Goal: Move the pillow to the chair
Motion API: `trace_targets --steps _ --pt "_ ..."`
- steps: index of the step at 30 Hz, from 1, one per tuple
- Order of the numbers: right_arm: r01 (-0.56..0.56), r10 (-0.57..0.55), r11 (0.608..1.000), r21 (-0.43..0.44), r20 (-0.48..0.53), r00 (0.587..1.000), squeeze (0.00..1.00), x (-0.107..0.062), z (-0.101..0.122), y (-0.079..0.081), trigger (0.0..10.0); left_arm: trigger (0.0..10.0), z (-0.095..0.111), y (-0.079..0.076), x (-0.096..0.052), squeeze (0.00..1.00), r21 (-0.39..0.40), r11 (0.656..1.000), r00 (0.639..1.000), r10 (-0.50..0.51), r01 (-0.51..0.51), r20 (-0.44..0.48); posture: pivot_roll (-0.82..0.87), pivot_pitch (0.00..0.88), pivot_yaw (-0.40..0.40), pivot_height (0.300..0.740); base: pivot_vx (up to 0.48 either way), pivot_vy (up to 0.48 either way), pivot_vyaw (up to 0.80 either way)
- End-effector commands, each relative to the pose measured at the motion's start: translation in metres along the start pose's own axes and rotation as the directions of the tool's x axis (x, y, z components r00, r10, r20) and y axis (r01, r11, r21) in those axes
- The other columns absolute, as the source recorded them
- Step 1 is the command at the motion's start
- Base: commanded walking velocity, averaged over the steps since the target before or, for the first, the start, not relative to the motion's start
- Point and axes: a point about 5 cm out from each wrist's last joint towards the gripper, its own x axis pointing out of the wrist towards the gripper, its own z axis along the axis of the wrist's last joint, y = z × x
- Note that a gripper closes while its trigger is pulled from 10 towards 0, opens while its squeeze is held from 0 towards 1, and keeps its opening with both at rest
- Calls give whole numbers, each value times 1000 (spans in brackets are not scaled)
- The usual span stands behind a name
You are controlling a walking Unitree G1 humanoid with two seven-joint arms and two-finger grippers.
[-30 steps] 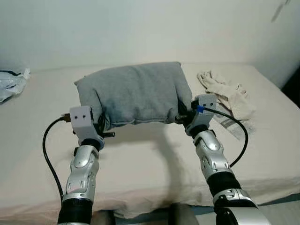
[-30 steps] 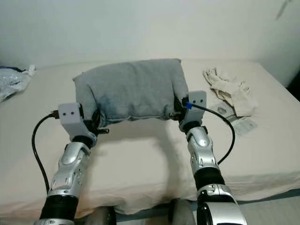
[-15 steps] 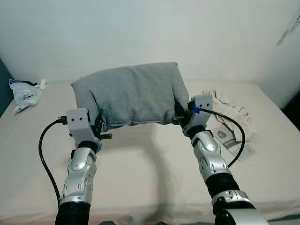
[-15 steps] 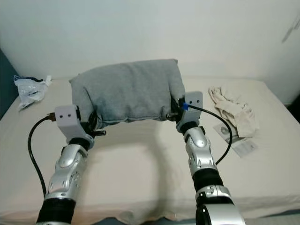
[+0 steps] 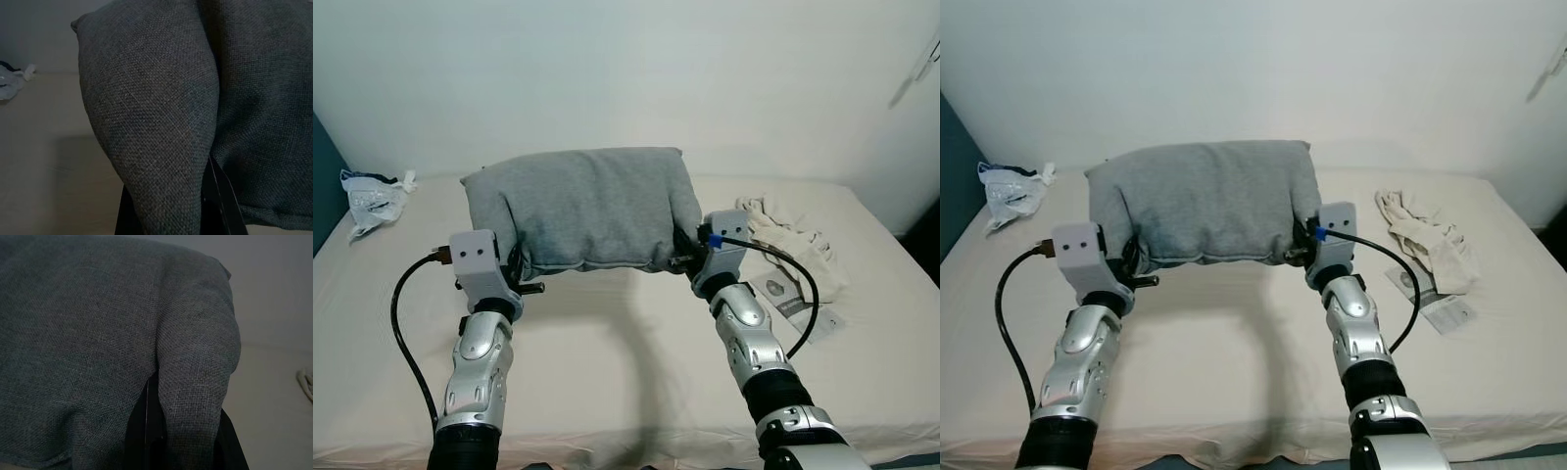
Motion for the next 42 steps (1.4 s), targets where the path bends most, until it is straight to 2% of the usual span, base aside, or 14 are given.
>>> trace_targets --steps 1,8,12,20,26,32,42 --pt "-44 43 999 -15 -32 999 0 -2 -8 12 10000 10000 3 -6 -1 0 22 999 999 -33 32 36 30 60 -54 740 0 0 0" --pt "-50 48 998 -33 -53 997 0 -6 -14 13 10000 10000 -3 -5 -5 0 25 998 998 -55 55 13 28 56 -48 740 0 0 0" --pt "-55 48 996 -71 -97 994 0 -11 -27 16 10000 10000 -24 2 -15 0 73 997 998 -34 38 -58 21 50 -49 740 0 0 0" --pt "-61 52 995 -73 -112 992 0 -17 -35 17 10000 10000 -27 4 -19 0 65 998 998 -22 26 -64 30 46 -54 740 0 0 0" --pt "-116 109 991 -67 -104 989 0 -14 -32 24 10000 10000 -28 3 -19 0 65 997 998 -26 30 -64 29 50 -51 740 0 0 0" --pt "-158 148 982 -102 -102 984 0 -14 -32 33 10000 10000 -35 3 -22 0 74 997 996 -30 36 -84 31 57 -51 740 0 0 800" --pt "-156 146 983 -93 -112 983 0 -14 -34 35 10000 10000 -41 0 -26 0 75 995 991 -52 61 -121 29 60 -50 740 0 0 800"
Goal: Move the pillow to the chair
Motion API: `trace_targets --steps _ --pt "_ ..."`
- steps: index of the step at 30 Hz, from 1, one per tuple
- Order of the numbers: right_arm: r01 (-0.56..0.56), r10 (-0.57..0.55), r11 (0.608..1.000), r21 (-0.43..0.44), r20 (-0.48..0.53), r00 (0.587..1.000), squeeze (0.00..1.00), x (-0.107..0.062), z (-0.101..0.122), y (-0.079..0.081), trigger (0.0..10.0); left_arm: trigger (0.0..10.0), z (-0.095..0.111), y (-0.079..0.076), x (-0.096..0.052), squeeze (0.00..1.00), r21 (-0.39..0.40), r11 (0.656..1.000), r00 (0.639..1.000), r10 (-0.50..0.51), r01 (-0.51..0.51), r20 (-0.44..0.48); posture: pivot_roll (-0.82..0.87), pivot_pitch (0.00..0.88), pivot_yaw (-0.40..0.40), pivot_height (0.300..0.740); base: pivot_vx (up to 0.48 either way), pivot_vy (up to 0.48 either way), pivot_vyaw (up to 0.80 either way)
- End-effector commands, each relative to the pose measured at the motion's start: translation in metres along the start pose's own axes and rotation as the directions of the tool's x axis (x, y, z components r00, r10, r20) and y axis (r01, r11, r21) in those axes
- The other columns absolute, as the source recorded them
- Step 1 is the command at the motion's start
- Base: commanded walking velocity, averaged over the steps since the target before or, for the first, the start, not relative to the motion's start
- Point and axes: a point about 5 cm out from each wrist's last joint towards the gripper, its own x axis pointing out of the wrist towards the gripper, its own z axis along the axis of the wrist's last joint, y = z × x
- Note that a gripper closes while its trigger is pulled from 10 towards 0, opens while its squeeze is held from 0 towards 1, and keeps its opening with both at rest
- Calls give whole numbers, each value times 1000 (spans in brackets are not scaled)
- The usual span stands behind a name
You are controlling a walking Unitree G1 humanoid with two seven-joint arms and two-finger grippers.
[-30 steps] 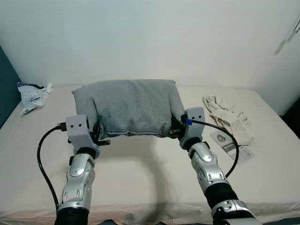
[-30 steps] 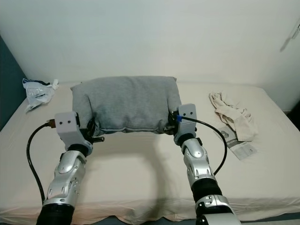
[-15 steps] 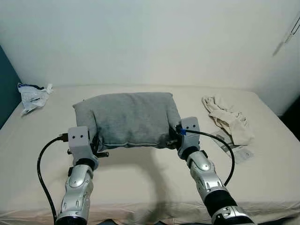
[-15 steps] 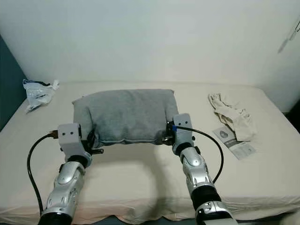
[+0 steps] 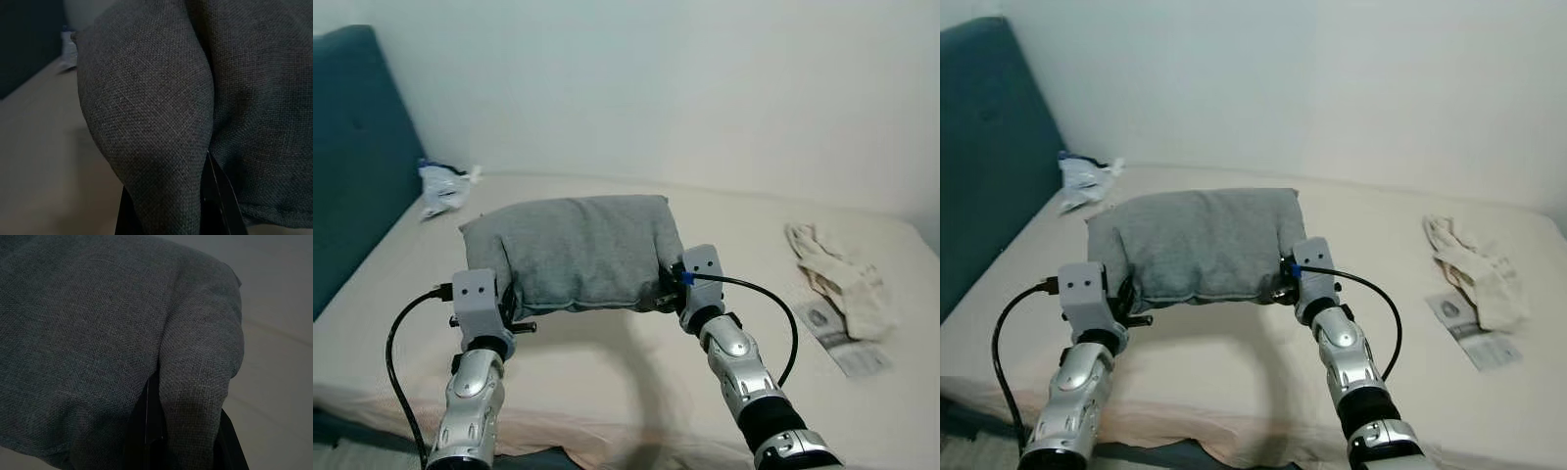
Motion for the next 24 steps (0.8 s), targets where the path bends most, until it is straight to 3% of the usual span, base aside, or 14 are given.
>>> trace_targets --steps 1,24 --pt "-72 73 997 -27 35 997 0 5 7 16 10000 10000 1 -14 1 0 14 997 997 -72 71 11 29 60 -50 740 0 0 800" --pt "-71 71 997 -13 33 997 0 7 7 17 10000 10000 -1 -16 0 0 50 995 996 -85 86 -17 41 67 -49 740 0 0 800"
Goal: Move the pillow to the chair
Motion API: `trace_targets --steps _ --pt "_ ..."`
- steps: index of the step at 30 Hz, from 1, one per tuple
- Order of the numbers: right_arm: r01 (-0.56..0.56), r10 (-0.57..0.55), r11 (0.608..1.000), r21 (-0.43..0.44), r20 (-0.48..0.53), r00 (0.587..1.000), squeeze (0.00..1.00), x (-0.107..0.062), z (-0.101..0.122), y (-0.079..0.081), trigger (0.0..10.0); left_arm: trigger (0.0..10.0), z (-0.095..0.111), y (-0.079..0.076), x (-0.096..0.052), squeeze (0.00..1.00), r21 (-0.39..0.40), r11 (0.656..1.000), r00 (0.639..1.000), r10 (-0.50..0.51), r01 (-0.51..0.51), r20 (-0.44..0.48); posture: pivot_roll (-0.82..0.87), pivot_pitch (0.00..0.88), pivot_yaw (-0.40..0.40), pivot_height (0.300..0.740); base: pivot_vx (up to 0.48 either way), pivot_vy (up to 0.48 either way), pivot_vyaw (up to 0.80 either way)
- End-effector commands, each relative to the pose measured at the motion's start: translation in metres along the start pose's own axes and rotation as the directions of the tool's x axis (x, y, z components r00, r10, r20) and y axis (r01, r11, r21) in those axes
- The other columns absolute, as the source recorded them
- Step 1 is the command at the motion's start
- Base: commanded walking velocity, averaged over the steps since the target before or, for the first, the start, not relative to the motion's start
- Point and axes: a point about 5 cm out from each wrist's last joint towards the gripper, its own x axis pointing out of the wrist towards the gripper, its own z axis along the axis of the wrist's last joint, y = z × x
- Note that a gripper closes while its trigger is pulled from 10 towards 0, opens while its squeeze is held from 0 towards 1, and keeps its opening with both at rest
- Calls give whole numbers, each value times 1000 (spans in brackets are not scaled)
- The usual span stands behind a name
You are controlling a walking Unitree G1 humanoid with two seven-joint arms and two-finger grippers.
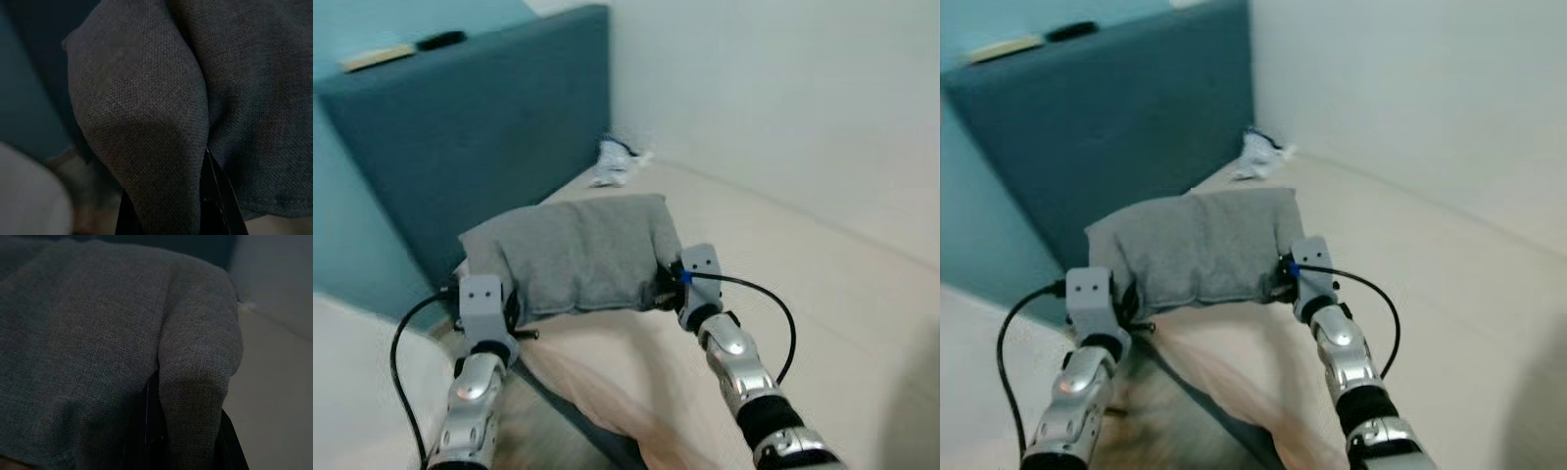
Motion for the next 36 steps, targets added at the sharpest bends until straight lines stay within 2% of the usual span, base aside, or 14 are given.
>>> trace_targets --steps 1,25,36 --pt "-65 65 998 -19 17 998 0 3 3 12 10000 10000 8 -17 4 0 10 998 997 -67 67 38 42 66 -49 740 0 0 800" --pt "-51 51 999 -8 20 998 0 4 4 5 10000 10000 7 -15 4 0 -19 999 998 -50 51 24 43 67 -55 740 0 0 800" --pt "-55 55 998 -8 15 998 0 5 2 5 10000 10000 2 -15 4 0 -24 999 999 -35 35 -21 43 59 -62 740 0 0 800"
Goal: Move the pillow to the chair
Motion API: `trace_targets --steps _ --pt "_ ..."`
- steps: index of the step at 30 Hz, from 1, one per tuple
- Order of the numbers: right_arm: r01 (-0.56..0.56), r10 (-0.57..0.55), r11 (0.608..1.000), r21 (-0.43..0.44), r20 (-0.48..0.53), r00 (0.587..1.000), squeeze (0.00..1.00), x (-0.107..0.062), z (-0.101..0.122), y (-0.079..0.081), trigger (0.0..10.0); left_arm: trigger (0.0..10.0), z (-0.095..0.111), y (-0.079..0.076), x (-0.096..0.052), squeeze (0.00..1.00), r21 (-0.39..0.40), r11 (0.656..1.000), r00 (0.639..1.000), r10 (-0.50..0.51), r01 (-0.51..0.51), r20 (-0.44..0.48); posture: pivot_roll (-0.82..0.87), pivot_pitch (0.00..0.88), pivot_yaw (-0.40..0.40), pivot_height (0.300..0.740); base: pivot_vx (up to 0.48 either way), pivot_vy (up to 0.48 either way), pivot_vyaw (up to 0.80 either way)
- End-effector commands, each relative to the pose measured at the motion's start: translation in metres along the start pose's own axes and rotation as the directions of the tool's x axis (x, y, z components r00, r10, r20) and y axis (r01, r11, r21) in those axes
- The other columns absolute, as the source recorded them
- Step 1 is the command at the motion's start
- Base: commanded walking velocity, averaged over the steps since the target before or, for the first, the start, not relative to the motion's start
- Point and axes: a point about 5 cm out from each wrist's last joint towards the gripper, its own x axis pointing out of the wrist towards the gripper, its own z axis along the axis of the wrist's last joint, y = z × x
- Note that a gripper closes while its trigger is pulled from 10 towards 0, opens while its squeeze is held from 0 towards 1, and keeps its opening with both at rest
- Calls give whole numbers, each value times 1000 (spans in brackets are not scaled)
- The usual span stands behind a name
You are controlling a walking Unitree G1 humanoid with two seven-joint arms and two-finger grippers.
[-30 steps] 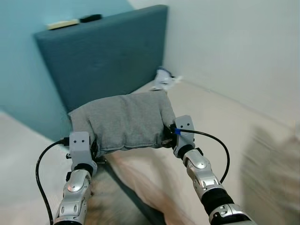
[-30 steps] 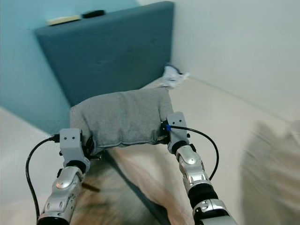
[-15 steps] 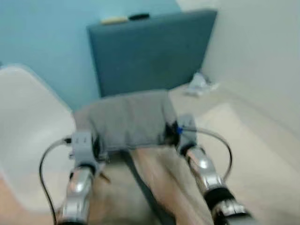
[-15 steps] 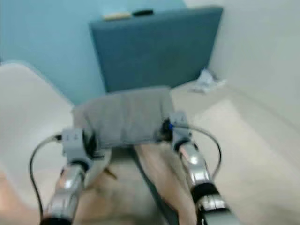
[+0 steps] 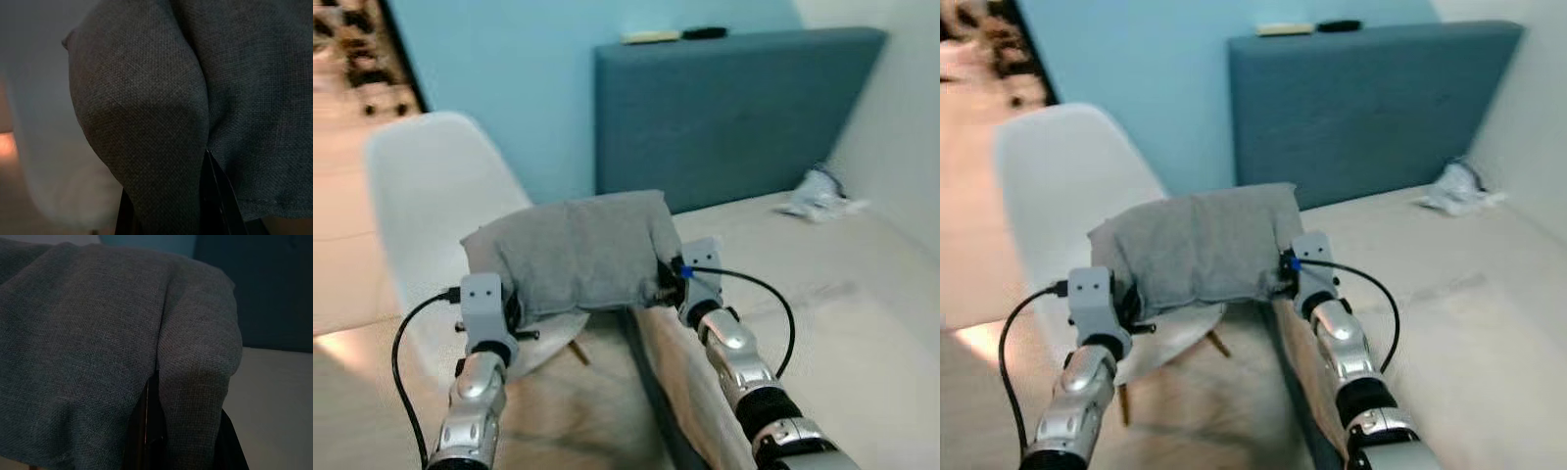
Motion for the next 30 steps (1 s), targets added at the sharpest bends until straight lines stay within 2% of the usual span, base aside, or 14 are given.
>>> trace_targets --steps 1,8,16,22,30 --pt "-67 67 998 -9 43 997 0 5 8 14 10000 10000 5 -10 1 0 19 999 999 -35 34 25 43 59 -63 740 0 0 800" --pt "-72 73 997 -13 47 996 0 6 9 16 10000 10000 2 -10 0 0 -8 998 998 -58 58 -13 43 54 -51 740 0 0 800" --pt "-65 65 998 -5 33 997 0 4 4 15 10000 10000 6 -9 4 0 -2 999 999 -44 44 1 51 51 -48 740 0 0 800" --pt "-53 52 998 42 27 998 0 4 1 15 10000 10000 8 -8 3 0 9 999 999 -50 49 3 57 57 -44 740 0 0 0" --pt "-68 67 997 40 20 998 0 3 -2 18 10000 10000 7 -7 2 0 30 998 999 -50 50 2 63 68 -40 740 0 0 0"
